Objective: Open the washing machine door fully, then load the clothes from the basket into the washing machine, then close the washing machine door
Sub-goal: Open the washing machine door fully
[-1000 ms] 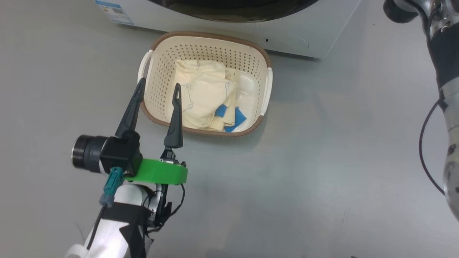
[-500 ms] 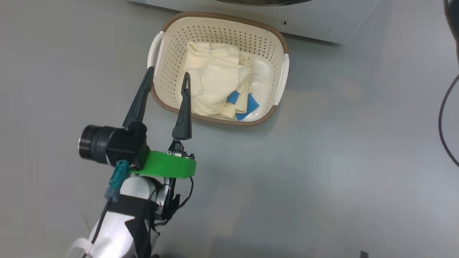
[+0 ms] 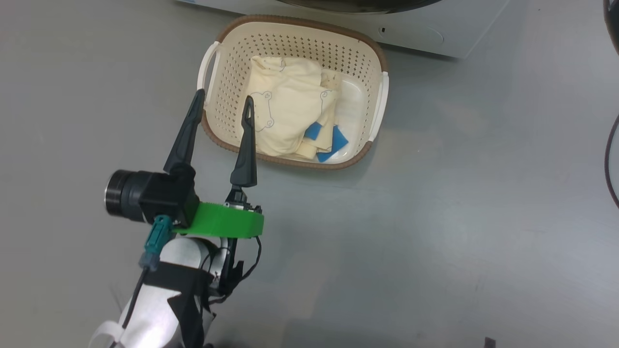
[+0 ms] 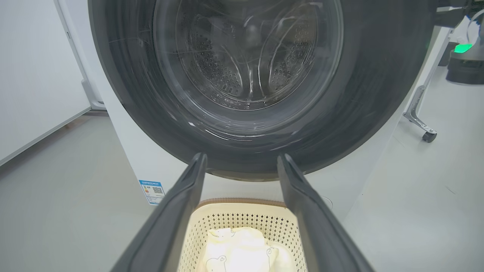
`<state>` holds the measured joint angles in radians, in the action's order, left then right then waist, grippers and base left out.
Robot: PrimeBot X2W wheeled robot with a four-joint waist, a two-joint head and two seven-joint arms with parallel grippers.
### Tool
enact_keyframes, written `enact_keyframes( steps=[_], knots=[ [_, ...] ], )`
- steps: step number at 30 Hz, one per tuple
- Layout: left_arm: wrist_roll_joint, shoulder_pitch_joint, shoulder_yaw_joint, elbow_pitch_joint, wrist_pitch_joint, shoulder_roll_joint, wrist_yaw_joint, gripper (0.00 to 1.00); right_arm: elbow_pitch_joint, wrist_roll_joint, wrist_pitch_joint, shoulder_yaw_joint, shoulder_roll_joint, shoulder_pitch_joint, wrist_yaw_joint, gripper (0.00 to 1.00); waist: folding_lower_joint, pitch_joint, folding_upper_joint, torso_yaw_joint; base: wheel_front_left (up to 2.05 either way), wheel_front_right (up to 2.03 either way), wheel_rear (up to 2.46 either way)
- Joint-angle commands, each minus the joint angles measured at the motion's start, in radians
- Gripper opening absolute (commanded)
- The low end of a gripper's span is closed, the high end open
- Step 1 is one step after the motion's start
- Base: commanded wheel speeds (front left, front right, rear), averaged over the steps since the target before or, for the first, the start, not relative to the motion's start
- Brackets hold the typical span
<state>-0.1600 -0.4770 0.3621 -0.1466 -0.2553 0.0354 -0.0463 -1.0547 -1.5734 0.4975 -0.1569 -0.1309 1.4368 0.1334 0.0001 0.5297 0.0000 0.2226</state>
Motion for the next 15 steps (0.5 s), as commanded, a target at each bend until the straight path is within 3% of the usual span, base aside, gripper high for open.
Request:
enact_keyframes(
  steps=[1,15],
  knots=[
    [-0.004,-0.014,-0.033,0.035,-0.006,0.015,-0.007,1.00,0.042,0.007,0.027,-0.020,0.047,-0.014,-0.003,0.00,-0.0001,-0.002,0.0000,-0.002,0.00,0.00,0.00],
    [0.000,-0.002,-0.049,0.017,-0.006,0.015,-0.009,1.00,0.232,-0.020,0.173,-0.051,0.048,-0.180,-0.003,0.00,-0.0001,-0.026,0.0000,-0.023,0.00,0.00,0.00]
  ],
)
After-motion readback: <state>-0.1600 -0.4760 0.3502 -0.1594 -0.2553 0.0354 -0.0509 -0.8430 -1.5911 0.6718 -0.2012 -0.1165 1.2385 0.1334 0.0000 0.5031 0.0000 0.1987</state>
